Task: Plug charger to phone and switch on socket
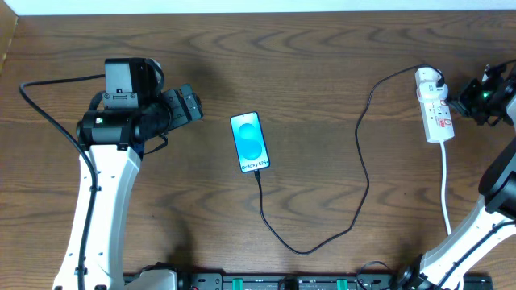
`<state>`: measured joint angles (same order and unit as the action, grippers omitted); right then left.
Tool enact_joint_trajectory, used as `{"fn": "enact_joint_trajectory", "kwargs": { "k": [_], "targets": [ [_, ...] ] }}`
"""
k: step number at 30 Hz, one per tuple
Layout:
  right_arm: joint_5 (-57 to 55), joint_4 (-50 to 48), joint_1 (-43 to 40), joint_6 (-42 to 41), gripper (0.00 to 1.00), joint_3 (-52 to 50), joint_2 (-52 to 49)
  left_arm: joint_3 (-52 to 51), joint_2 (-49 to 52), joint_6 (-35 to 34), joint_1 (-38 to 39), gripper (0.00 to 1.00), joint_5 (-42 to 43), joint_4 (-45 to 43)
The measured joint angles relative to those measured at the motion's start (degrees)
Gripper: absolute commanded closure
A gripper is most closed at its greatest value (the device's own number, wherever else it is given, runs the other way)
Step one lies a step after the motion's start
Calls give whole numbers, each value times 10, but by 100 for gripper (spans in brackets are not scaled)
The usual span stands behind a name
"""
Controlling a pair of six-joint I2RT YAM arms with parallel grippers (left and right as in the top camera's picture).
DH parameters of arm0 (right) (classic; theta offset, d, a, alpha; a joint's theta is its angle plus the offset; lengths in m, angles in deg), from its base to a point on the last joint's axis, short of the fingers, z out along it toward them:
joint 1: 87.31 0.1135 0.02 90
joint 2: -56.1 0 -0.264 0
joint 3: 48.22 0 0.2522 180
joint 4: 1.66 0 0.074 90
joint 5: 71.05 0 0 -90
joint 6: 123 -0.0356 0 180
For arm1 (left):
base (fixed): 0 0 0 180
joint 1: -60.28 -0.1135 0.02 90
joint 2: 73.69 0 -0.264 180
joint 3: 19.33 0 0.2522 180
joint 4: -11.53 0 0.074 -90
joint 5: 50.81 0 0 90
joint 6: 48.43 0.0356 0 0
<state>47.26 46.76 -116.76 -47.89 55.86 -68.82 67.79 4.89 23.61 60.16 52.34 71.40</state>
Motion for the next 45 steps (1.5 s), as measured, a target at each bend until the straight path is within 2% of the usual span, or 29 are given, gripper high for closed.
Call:
{"fn": "enact_joint_trajectory", "kwargs": {
  "k": [45],
  "targets": [
    [-37,-12,24,0,99,-1,-2,0,0,0,0,2,0,0]
  ]
}}
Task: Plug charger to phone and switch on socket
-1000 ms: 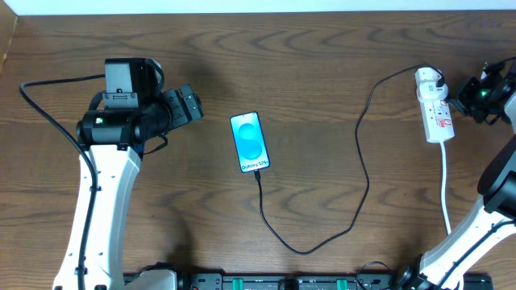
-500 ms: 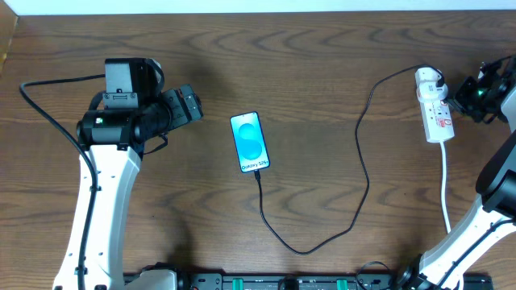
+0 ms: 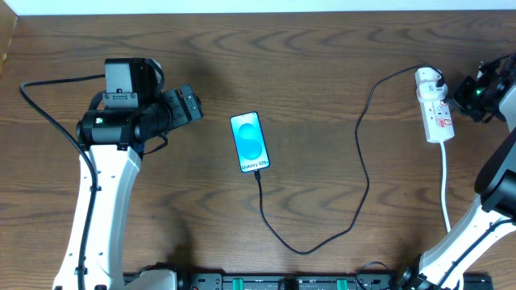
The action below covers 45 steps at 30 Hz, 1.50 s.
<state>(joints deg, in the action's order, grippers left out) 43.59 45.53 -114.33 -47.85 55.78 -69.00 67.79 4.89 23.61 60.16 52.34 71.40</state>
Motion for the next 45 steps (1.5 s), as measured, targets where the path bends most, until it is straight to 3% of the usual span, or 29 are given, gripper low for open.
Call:
{"fn": "enact_joint_trajectory", "kwargs": {
  "k": [45],
  "targets": [
    [-108,41,41,0,99,12,11,0,0,0,0,2,0,0]
  ]
}}
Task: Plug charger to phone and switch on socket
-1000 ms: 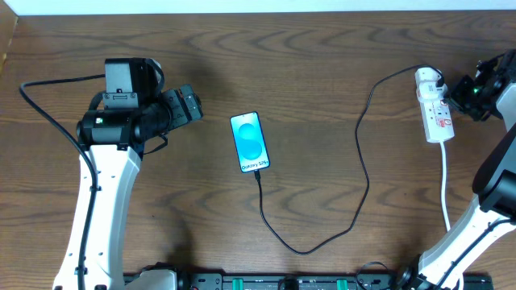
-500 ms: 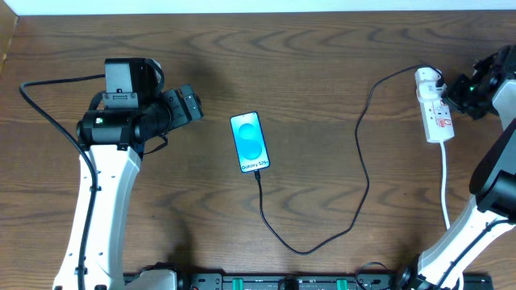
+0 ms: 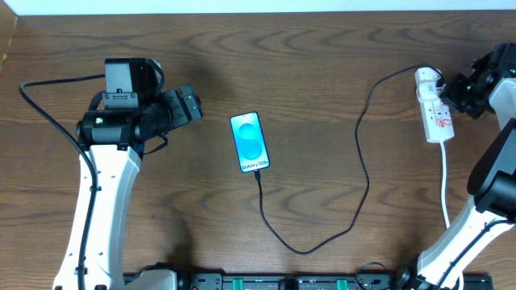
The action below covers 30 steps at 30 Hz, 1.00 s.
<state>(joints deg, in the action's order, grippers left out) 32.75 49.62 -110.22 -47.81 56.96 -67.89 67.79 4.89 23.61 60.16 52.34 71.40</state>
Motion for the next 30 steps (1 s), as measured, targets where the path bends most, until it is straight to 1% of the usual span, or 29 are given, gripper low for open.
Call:
{"fn": "enact_joint_trajectory", "kwargs": {
  "k": [7,22,27,30],
  "targets": [
    [-1,17,2,2,99,-2,5,0,0,0,0,2,0,0],
    [-2,2,2,17,99,-13,12,0,0,0,0,2,0,0],
    [39,7,-13,19,99,-24,29,0,0,0,0,2,0,0],
    [84,12,-24,19,99,-30,76,0,0,0,0,2,0,0]
  ]
}}
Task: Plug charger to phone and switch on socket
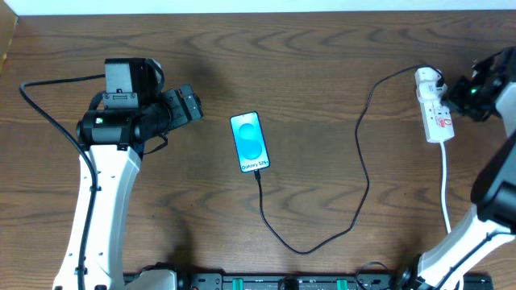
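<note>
The phone (250, 142) lies face up in the middle of the table, its screen lit blue. A black cable (360, 161) is plugged into the phone's near end. It loops across the table to the white charger (428, 79) seated in the far end of the white power strip (439, 119). My right gripper (456, 92) hovers just right of the strip's upper part, very close to it. Its jaws are too dark to read. My left gripper (192, 105) rests well left of the phone, holding nothing that I can see.
The strip's own white lead (446, 189) runs toward the near edge on the right. A black cable from the left arm (48, 121) trails over the table's left side. The arm bases stand along the near edge.
My right gripper has drawn back slightly to the right from the power strip. The phone, cable, strip and left arm have not moved.
The phone stayed lit with the cable in it throughout, and the left arm stayed still. My right gripper was first beside the strip's right edge, then a bit farther back, then right up against the strip near the charger, and now just off it.
</note>
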`<state>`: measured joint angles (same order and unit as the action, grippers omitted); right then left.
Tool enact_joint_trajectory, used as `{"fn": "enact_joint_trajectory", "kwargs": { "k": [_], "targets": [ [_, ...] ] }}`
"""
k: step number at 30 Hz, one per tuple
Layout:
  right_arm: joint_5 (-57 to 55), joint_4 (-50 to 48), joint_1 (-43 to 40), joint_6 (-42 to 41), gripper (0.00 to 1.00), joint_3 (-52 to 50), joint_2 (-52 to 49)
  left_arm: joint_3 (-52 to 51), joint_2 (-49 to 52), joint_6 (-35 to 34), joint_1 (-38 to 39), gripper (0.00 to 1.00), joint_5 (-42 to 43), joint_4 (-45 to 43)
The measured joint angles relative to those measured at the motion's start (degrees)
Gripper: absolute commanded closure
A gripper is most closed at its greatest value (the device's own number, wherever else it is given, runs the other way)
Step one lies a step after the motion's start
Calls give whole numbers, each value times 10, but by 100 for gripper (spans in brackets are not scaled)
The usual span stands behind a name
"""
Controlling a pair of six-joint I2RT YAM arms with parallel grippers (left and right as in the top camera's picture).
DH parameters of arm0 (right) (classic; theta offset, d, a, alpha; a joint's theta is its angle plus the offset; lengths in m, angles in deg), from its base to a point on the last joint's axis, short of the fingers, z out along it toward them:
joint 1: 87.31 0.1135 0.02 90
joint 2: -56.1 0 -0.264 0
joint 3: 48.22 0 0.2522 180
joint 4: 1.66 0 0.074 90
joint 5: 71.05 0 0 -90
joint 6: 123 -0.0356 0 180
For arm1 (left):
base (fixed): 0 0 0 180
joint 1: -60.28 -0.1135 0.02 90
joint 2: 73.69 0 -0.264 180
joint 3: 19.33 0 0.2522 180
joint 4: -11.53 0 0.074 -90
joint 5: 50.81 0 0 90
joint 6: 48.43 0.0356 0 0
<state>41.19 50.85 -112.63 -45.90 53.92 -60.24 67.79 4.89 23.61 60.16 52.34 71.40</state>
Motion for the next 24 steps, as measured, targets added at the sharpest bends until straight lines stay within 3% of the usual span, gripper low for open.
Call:
{"fn": "enact_joint_trajectory", "kwargs": {
  "k": [9,13,17,18,19,20,21,24],
  "targets": [
    [85,53,-44,1,99,7,246,0,0,0,0,2,0,0],
    [107,123,-9,20,99,8,319,0,0,0,0,2,0,0],
    [95,205,72,68,87,7,376,0,0,0,0,2,0,0],
    [82,222,96,76,81,7,389,0,0,0,0,2,0,0],
    [69,236,118,83,57,7,403,0,0,0,0,2,0,0],
    [56,248,140,91,22,7,418,0,0,0,0,2,0,0],
    [40,259,157,93,1,7,431,0,0,0,0,2,0,0],
    [12,278,199,100,1,7,463,0,0,0,0,2,0,0]
  ]
}}
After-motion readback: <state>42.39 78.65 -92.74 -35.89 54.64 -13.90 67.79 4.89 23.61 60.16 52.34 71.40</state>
